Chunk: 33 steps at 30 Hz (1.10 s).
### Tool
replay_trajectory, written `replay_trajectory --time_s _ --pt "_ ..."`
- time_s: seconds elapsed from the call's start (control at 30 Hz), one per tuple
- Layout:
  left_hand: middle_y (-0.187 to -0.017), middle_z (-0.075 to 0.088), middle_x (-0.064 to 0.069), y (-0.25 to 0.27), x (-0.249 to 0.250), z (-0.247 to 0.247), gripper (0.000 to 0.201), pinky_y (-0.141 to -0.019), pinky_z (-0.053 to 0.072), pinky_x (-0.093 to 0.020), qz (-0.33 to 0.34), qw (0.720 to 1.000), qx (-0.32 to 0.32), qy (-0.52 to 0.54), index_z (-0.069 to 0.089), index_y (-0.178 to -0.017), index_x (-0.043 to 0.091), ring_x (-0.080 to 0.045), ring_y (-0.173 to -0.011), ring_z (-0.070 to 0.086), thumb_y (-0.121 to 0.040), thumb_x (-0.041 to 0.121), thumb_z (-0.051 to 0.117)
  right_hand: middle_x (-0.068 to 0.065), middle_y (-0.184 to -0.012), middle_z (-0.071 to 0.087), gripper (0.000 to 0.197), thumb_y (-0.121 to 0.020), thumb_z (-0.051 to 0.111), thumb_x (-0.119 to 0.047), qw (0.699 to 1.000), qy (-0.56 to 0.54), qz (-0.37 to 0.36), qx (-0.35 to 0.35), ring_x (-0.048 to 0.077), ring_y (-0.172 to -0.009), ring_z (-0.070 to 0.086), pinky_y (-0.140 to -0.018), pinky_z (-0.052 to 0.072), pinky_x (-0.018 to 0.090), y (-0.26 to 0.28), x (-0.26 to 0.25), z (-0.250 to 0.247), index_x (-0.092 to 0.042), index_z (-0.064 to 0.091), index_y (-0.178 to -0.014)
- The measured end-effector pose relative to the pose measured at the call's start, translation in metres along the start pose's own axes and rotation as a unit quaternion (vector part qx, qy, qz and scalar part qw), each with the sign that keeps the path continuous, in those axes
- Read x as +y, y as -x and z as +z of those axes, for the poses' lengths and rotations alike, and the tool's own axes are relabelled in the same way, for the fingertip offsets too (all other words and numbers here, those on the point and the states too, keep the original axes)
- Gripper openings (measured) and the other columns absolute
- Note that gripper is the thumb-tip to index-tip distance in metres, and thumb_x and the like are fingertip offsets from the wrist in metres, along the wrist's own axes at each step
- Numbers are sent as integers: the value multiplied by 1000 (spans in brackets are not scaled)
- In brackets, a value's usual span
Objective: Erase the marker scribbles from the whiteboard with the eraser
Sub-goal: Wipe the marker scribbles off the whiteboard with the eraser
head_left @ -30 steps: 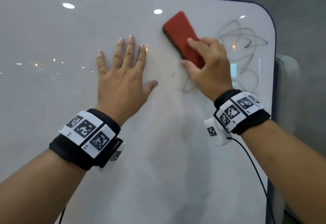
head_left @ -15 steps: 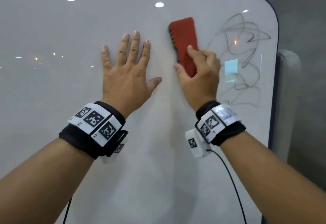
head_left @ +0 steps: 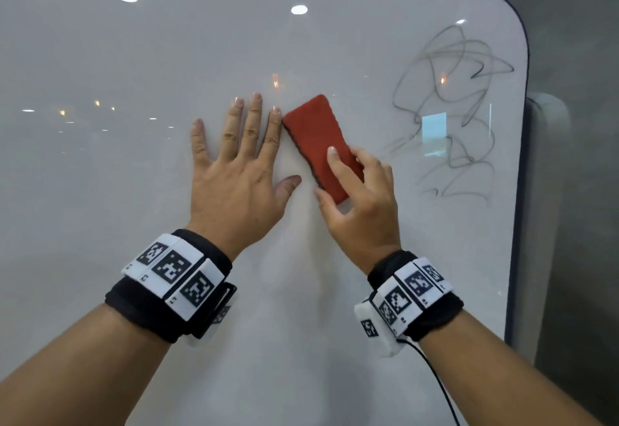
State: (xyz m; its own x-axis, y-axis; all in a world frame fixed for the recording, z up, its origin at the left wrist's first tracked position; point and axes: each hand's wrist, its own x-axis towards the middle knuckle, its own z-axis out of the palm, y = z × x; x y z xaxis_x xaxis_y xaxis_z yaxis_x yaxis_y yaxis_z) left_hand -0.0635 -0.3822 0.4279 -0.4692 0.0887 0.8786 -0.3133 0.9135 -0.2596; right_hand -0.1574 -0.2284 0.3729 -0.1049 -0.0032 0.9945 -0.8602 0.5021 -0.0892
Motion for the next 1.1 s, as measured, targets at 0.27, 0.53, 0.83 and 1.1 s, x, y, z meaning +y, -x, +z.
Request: replay_trajectory --time_s 0.27,0.53,0.83,1.1 --pt "-166 1 -10 4 6 1 84 -116 3 -66 -13 1000 1 5 11 -159 15 -29 -153 0 -95 59 41 18 -128 57 51 -83 76 -22 991 -31 110 63 33 -112 52 -101 46 38 14 -4 8 -13 63 -132" --pt "-165 6 -13 3 17 -7 87 -117 7 -65 -11 1000 -11 1 18 -156 8 -27 -153 3 -91 58 47 18 -124 55 50 -84 76 -23 986 -16 144 85 31 -111 52 -97 49 40 32 19 -1 -15 64 -132" --pt "-165 11 -14 0 28 -8 91 -116 7 -65 -5 1000 -22 11 21 -152 1 -27 -153 8 -89 57 56 12 -109 51 51 -79 80 -25 980 -28 167 107 31 -101 55 -94 49 33 45 42 -8 -10 67 -126" --pt "-165 9 -14 0 31 -8 89 -118 7 -64 -9 999 -26 18 20 -153 2 -27 -153 5 -90 57 52 15 -108 52 49 -79 76 -31 995 -31 82 50 31 -96 56 -85 53 34 62 15 -1 -10 67 -123"
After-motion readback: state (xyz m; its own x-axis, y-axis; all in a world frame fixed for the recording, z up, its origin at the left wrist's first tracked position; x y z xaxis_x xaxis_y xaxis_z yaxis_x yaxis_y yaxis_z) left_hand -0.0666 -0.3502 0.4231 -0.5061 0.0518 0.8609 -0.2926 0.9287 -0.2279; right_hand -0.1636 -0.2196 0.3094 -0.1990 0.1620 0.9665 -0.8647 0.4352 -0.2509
